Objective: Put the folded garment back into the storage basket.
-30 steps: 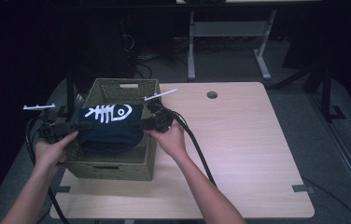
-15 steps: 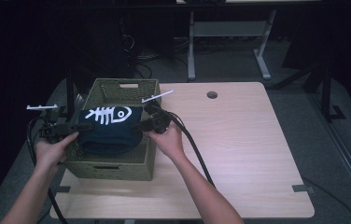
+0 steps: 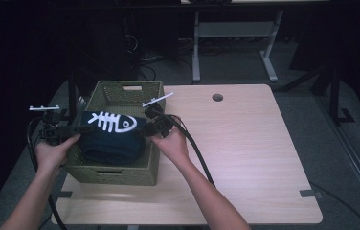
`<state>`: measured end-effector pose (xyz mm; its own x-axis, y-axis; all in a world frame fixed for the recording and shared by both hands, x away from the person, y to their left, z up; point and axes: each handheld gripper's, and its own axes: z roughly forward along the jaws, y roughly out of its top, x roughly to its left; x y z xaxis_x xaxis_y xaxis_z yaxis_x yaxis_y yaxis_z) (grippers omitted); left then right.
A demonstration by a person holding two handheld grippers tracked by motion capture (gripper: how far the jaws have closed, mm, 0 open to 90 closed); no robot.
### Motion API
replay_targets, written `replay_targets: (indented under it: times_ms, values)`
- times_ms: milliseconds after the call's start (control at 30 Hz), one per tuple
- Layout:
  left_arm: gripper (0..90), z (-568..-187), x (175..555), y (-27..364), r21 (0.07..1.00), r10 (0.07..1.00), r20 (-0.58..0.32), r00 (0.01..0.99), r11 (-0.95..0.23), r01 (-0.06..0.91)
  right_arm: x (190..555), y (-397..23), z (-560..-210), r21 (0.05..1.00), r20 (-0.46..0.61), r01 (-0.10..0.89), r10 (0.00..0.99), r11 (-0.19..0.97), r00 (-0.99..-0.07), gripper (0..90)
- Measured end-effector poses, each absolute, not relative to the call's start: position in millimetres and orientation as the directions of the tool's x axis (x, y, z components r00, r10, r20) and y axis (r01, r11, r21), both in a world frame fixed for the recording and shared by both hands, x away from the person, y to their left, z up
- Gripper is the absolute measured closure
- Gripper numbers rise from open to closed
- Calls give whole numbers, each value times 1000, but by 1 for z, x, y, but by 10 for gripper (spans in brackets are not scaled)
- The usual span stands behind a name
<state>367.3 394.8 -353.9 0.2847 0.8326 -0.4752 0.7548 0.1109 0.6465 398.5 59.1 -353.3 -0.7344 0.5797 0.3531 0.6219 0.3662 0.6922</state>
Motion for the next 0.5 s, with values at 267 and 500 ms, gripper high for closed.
replay_targets:
  times_ms: [267,500]
  values:
    - [562,-353,369,394,653,826,-485,287,124,747,394,49,-340,713,355,604,561,356,-748,543]
    - [565,-347,363,388,668,803,-501,322,122,734,392,34,-336,726,396,610,532,318,-749,537]
